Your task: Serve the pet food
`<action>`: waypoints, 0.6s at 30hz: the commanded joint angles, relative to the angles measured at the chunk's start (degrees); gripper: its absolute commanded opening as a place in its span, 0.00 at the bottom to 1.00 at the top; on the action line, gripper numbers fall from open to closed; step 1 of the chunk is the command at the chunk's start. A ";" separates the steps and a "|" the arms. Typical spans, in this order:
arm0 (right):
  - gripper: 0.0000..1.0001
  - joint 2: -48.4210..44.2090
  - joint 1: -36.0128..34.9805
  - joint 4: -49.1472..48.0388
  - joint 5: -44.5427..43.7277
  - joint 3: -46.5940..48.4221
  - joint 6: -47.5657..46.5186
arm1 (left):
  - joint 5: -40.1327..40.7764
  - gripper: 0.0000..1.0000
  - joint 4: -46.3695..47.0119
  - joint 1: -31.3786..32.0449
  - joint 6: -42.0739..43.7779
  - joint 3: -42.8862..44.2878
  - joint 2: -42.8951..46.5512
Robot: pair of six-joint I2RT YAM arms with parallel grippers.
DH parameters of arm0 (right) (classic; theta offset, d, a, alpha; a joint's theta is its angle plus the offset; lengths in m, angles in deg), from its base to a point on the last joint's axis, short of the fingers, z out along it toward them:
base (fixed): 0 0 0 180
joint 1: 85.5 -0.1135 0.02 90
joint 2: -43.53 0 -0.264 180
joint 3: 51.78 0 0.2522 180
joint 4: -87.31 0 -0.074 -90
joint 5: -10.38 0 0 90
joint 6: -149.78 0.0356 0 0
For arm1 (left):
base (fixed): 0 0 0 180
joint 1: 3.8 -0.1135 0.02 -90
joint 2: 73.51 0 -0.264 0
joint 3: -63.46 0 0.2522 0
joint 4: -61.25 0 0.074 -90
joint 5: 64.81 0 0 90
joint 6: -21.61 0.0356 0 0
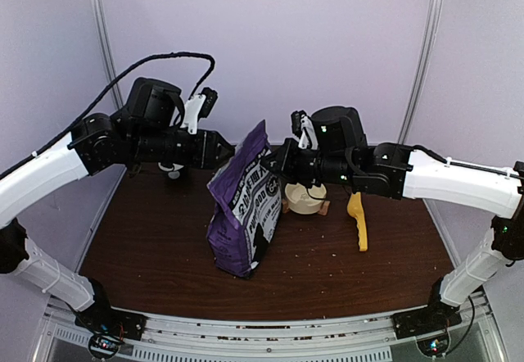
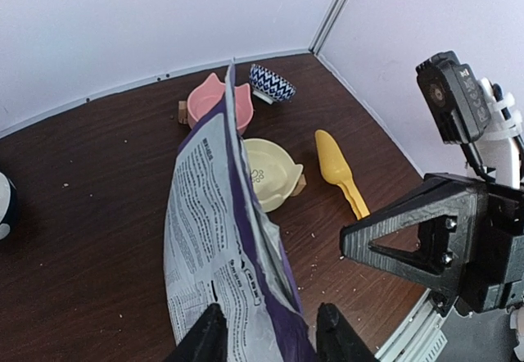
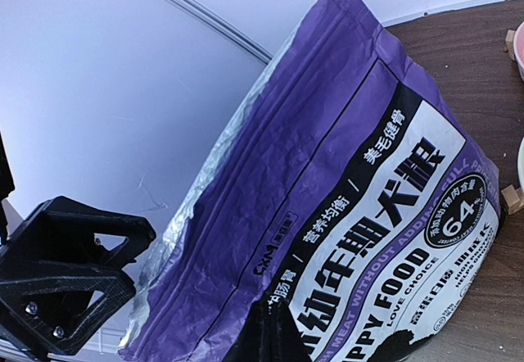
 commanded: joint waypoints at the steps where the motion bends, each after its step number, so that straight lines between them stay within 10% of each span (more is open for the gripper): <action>1: 0.00 -1.53 0.28 0.20 -0.99 -0.58 -0.93 | -2.13 0.44 2.03 0.12 -0.57 0.67 -0.12; 18: 0.10 -0.69 0.28 0.68 -0.49 1.05 -1.46 | -1.92 0.24 1.12 0.12 -2.06 -0.43 -0.52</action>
